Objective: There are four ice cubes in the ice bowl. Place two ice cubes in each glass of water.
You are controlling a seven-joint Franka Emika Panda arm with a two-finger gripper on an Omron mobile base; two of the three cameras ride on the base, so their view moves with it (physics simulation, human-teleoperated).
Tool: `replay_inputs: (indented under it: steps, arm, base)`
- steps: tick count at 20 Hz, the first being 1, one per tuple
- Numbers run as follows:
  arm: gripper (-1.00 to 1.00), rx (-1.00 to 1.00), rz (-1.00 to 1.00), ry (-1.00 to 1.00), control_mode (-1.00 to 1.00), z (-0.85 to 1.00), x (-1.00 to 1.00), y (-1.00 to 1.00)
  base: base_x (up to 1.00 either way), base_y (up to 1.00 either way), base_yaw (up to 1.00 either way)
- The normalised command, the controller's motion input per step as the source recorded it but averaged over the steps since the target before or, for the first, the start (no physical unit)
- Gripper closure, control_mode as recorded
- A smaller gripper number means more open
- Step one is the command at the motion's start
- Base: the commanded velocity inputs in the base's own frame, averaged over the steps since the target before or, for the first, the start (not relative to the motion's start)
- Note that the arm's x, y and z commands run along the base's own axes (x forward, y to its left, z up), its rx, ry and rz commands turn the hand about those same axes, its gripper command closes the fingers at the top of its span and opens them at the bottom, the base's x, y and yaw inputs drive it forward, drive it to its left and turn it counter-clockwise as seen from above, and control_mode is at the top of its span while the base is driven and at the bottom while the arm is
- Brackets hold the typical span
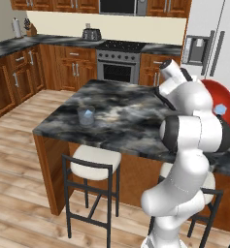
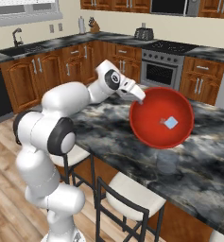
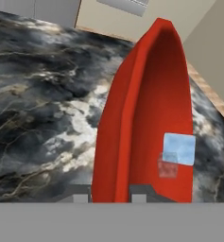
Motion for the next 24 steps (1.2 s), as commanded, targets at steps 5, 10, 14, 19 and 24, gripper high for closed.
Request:
replay_inputs:
  steps: [5,10,14,19,24]
  arm:
    - [1.0,0.0,0.0,-0.01,-1.0,0.0,0.18,-0.21]
    - [1.0,0.0,0.0,-0.04,-1.0,0.0,0.02,-0.07]
    - [1.0,0.0,0.0,-0.07,-1.0,0.0,0.0,0.0]
    - [1.0,0.0,0.0,-0.09,-1.0,0.0,0.02,-0.03]
    - [1.0,0.0,0.0,-0.12,-1.0,0.0,0.01,-0.09]
  base:
    - [0.0,0.0,0.0]
    - [0.0,0.0,0.0]
    - [0.0,0.0,0.0]
    - [0.0,0.0,0.0]
    - [0.0,0.0,0.0]
